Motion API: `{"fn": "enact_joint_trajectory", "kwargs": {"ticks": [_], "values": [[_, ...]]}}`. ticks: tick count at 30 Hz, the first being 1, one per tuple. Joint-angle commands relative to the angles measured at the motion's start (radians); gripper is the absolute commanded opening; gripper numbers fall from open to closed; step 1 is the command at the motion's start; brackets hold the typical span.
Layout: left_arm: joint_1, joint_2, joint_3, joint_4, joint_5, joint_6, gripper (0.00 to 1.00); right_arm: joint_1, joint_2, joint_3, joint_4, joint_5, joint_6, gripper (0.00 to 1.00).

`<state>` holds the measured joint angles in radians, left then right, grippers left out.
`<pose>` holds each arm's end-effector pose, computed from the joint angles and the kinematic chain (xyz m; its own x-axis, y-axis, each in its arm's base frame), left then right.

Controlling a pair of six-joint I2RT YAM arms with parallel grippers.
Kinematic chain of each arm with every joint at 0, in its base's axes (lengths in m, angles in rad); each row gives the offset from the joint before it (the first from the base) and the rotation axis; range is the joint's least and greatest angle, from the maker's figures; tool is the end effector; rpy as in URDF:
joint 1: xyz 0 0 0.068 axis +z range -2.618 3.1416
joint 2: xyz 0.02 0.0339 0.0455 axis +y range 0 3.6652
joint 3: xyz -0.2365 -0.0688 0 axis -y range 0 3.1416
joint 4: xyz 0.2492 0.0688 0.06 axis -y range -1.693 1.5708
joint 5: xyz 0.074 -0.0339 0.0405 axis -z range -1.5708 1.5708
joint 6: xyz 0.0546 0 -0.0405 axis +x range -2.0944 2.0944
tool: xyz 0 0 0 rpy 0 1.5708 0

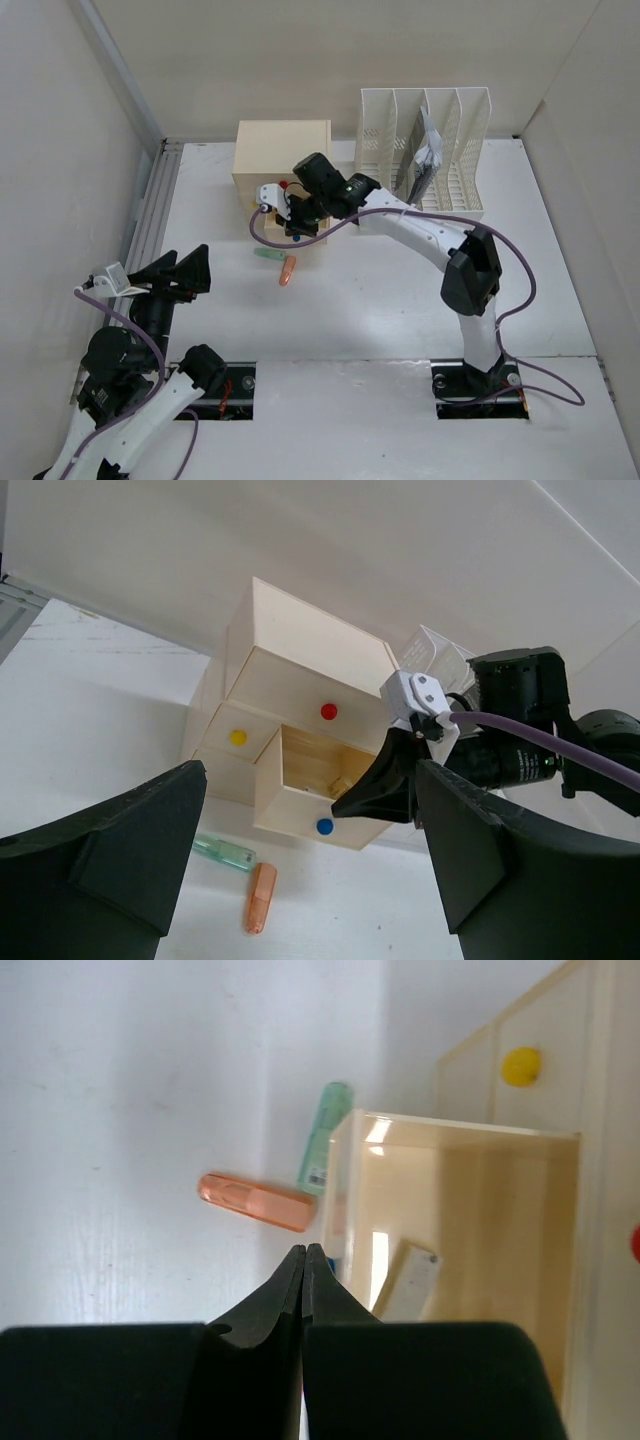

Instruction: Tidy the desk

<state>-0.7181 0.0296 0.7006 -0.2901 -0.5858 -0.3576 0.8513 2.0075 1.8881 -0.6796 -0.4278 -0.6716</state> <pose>0.0593 -0.0117 0.3669 0.2056 -0.5670 -0.7977 0.2495 0.8185 -0.5175 0.2867 0.3616 0.2691 0.1748 -0.6597 -0.7310 -0.9789 -0.0364 -0.2012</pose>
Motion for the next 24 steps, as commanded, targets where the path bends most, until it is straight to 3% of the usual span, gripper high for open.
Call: {"fn": "enact_joint_trajectory", "kwargs": {"ticks": [1,7,12,16,24], "values": [[0.002,0.013,0.0,0.025,-0.011,-0.001,0.84,0.005,0.043,0.045,-0.048,-0.138,-0.028,0.0],[0.002,0.004,0.0,0.025,-0.011,-0.001,0.84,0.005,0.059,0.013,0.06,0.07,0.065,0.0],[0.002,0.004,0.0,0.025,-0.011,-0.001,0.84,0.014,0.05,-0.059,0.224,0.476,0.133,0.0],[0.002,0.004,0.0,0.025,-0.011,-0.001,0.84,0.014,0.062,-0.093,0.333,0.686,0.145,0.0],[0.002,-0.005,0.0,0.025,-0.011,-0.001,0.84,0.014,0.102,-0.129,0.474,0.889,0.145,0.0]]}}
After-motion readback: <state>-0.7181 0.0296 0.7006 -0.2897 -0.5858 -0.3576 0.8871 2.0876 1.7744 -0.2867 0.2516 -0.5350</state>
